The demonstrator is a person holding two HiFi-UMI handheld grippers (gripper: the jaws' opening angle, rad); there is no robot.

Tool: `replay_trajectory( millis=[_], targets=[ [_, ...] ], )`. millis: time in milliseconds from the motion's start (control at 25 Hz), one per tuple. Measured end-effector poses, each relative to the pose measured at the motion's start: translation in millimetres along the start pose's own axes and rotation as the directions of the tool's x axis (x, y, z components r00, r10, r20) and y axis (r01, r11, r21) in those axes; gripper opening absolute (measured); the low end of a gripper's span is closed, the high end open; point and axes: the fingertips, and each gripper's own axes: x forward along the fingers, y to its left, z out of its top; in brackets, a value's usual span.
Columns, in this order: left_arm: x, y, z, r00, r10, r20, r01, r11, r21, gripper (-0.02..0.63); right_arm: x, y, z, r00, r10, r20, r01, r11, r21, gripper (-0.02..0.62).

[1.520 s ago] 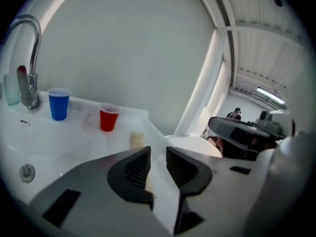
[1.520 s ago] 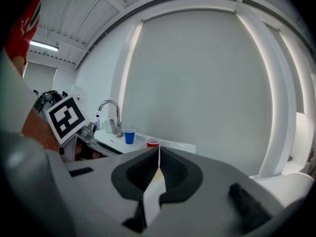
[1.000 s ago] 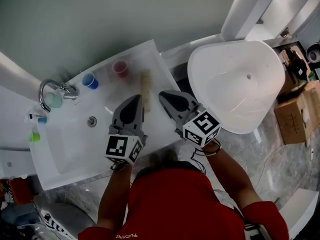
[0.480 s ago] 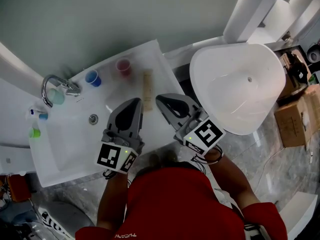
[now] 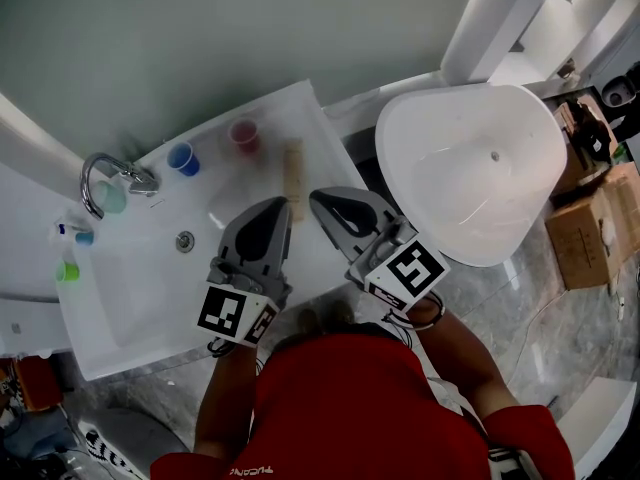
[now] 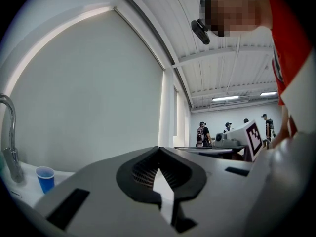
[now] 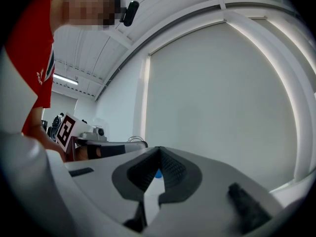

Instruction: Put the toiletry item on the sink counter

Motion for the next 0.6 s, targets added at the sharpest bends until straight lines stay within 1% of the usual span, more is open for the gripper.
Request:
replay_trajectory(
  millis=[600],
  targets=[
    [-3.9, 0.1, -0.9, 1.000, -0.019, 0.004, 0.019, 1.000, -0.013, 0.017, 4.0, 7.1, 0.6, 1.000, -0.010, -0.007, 0.010, 1.000, -0.015, 0.028]
  ],
)
